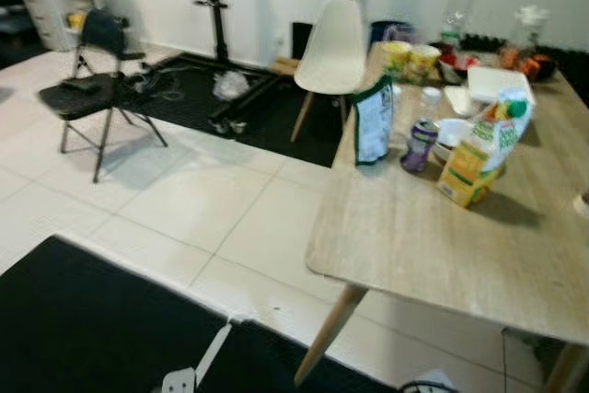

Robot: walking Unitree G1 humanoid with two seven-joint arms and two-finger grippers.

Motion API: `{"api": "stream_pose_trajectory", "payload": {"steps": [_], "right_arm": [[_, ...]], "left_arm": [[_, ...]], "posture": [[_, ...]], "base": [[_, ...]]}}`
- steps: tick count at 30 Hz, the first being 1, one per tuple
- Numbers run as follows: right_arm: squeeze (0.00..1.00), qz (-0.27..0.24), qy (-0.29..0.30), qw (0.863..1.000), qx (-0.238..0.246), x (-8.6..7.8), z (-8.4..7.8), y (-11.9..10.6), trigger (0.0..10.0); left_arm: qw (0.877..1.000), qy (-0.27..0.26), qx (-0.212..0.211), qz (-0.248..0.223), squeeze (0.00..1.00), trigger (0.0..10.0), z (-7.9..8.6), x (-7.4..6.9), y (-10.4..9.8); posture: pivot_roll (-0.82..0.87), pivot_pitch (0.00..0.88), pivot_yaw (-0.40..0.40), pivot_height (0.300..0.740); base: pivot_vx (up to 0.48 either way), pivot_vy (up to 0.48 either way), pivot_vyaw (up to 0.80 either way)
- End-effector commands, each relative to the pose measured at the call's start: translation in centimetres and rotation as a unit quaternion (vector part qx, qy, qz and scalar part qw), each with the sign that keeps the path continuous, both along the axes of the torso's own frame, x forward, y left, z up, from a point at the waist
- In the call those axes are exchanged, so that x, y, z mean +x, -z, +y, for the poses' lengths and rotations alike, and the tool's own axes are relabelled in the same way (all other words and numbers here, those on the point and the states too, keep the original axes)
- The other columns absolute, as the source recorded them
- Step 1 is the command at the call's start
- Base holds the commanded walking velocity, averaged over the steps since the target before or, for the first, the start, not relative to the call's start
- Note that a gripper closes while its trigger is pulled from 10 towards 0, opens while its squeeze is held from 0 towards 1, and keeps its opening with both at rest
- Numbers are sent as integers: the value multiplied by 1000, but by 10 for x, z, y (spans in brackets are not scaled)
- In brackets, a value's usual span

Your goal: Restocking fridge

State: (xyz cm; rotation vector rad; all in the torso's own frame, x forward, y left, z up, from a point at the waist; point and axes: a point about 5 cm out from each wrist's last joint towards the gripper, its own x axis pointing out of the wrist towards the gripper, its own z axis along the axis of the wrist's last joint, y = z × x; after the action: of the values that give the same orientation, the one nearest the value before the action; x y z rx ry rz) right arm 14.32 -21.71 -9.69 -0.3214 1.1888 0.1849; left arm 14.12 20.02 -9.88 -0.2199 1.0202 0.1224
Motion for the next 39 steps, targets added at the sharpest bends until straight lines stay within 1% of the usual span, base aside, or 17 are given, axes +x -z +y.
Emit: {"api": "stream_pose_trajectory", "payload": {"steps": [1,4,6,13,17,20,29,39], "right_arm": [[0,-4,-4,1000,2,2,2,-1,10000],[0,-3,-4,1000,2,2,1,0,10000],[0,-2,-4,1000,2,1,1,0,10000],[0,-1,-5,1000,4,0,2,0,10000],[0,-1,-5,1000,4,1,4,1,10000],[0,-9,6,1000,10,2,5,0,10000],[0,-8,2,1000,8,2,5,0,10000],[0,-8,2,1000,9,3,6,0,10000]], "left_arm": [[1000,-2,1,15,0,10000,0,-9,3],[1000,-10,1,15,0,10000,1,-10,3],[1000,-17,-1,15,0,10000,1,-10,3],[1000,-15,2,16,0,10000,1,-10,3],[1000,-7,-4,13,0,10000,0,-9,3],[1000,12,-7,17,0,10000,-2,-9,3],[1000,0,-6,16,0,10000,-1,-9,3],[1000,-13,4,14,0,10000,2,-10,3]], "posture": [[-90,0,15,740],[-90,0,13,740],[-90,0,13,740],[-90,0,13,740],[-90,0,13,740],[-90,0,13,740],[-90,0,13,740],[-90,0,13,740]], "base": [[349,0,-775],[299,0,-769],[0,0,-772],[0,0,-773],[0,0,-772],[0,-471,-773],[0,-427,0],[0,0,0]]}}
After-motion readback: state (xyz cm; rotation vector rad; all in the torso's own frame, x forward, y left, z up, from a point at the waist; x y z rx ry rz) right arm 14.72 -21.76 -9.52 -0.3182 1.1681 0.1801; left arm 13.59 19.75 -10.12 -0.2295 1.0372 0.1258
